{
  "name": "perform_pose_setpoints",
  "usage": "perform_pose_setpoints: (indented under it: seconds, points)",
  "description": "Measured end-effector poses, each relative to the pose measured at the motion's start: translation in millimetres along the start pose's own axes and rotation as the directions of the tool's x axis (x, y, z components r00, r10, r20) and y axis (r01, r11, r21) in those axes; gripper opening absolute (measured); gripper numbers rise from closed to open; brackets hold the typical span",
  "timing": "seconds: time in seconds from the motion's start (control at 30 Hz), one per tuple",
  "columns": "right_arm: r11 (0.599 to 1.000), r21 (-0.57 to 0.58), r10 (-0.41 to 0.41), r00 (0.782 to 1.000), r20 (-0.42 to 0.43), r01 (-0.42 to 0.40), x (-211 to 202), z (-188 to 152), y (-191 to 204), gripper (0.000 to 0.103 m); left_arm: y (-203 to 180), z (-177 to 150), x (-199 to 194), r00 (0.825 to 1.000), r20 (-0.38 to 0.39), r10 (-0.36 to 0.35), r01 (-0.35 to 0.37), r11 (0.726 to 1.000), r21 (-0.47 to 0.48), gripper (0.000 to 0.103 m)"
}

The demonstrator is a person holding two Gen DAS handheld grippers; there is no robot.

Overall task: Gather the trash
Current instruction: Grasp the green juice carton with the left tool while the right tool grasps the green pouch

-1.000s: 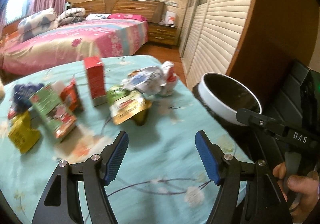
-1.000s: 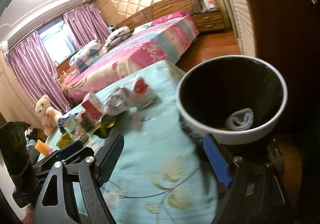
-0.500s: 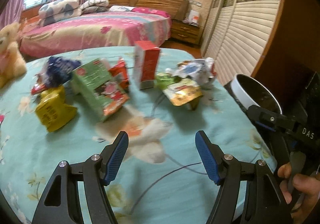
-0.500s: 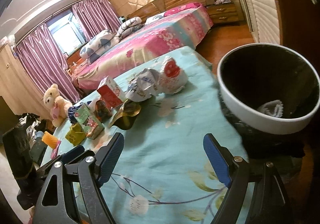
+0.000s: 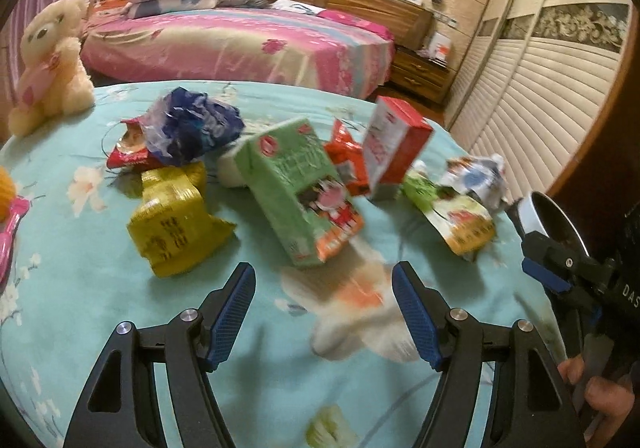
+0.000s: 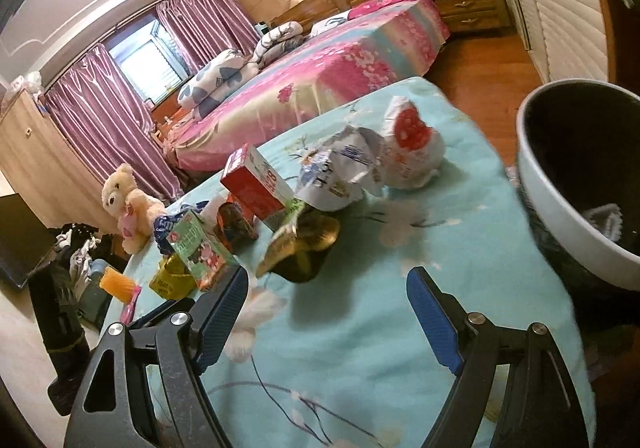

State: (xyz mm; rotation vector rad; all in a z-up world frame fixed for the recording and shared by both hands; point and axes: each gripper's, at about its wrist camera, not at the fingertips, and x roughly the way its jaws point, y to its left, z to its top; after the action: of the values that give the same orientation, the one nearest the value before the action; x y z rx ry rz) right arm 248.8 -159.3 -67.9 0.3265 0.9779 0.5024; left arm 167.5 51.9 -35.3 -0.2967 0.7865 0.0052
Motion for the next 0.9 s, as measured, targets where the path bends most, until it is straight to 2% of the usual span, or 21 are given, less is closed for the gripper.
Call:
perform_pose_setpoints:
  seconds: [0.07, 0.4, 0.43, 0.5, 0.53, 0.57, 0.67, 0.9]
  points:
    - [1.000, 0.001, 0.007, 1.000, -0.009, -0.007, 8.7, 2.4, 2.2, 0.083, 1.2, 5.4, 6.2, 1.000, 0.004, 0.010, -0.010, 1.000, -0.005, 0.074]
    - [0.998, 0.061, 0.027, 0.997, -0.075, -0.022, 55.4, 12.3, -4.8, 0.082, 15.3, 27.9, 52.5, 0.999, -0.040, -0.019, 0.017, 0.998, -0.055, 0.074]
    - [0.998, 0.064, 0.030, 0.997, -0.072, -0.026, 56.8, 12.9, -5.8, 0.079, 14.7, 28.8, 54.8, 0.999, -0.039, -0.021, 0.019, 0.999, -0.050, 0.073]
    - [0.998, 0.061, 0.034, 0.997, -0.073, -0.030, 59.2, 14.5, -5.8, 0.064, 13.2, 29.5, 55.8, 1.000, -0.028, -0.013, 0.012, 0.999, -0.034, 0.068]
    - [0.998, 0.060, 0.040, 0.996, -0.081, -0.035, 60.3, 14.3, -5.5, 0.047, 11.7, 29.6, 55.7, 0.999, -0.022, -0.024, 0.023, 0.999, -0.024, 0.057]
    - [0.998, 0.058, 0.041, 0.995, -0.088, -0.036, 61.3, 13.4, -4.7, 0.039, 10.0, 29.5, 55.9, 0.999, -0.022, -0.035, 0.035, 0.999, -0.016, 0.054]
    - [0.998, 0.035, 0.050, 0.995, -0.088, -0.047, 57.3, 8.8, 0.3, 0.036, 5.2, 27.5, 52.4, 1.000, 0.001, -0.019, 0.019, 1.000, 0.017, 0.052]
    - [0.997, -0.008, 0.073, 0.994, -0.081, -0.074, 31.9, -9.3, 7.4, 0.032, 5.0, 13.7, 29.0, 0.998, 0.029, -0.052, 0.051, 0.998, 0.041, 0.048]
